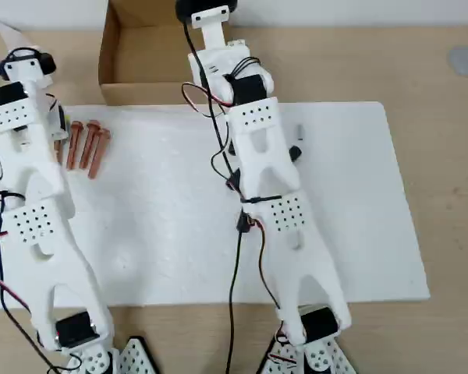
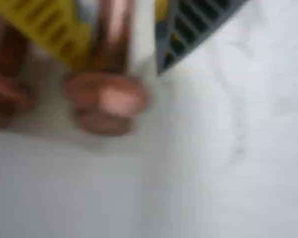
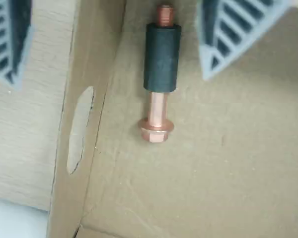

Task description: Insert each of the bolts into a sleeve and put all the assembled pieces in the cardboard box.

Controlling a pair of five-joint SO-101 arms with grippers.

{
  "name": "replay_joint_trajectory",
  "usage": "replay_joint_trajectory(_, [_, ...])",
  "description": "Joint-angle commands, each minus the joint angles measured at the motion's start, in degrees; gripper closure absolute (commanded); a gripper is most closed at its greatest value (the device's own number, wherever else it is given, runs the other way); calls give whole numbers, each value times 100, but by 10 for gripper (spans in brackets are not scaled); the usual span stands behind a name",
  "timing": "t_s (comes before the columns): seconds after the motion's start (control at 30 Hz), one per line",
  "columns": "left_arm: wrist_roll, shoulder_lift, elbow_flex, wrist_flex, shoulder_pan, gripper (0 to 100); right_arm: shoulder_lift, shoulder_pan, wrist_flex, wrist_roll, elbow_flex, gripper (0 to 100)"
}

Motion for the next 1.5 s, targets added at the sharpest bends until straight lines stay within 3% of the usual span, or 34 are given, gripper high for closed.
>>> replay_joint_trajectory(0.0, [18,189,-18,176,-35,994,-514,75,70,-70,-277,724])
replay_joint_trajectory(0.23, [0,119,-158,607,-185,989,-629,-40,1301,-79,-330,724])
replay_joint_trajectory(0.37, [-202,-242,-1020,1538,-141,988,-1121,-136,2268,-431,-338,724])
replay_joint_trajectory(0.53, [-167,-1024,-1099,1618,-193,991,-1719,-127,3226,-747,-338,724])
replay_joint_trajectory(0.7, [-185,-2466,686,1618,-62,991,-1886,-119,4097,-1020,-330,724])
replay_joint_trajectory(1.0, [-193,-6149,4088,1424,167,987,-1903,-13,4097,-1213,-48,724])
replay_joint_trajectory(1.27, [-53,-8813,7077,-475,132,988,-1912,-22,4097,-2268,778,724])
replay_joint_trajectory(1.47, [325,-10554,9011,-1855,158,990,-1886,-13,4088,-2541,1446,724])
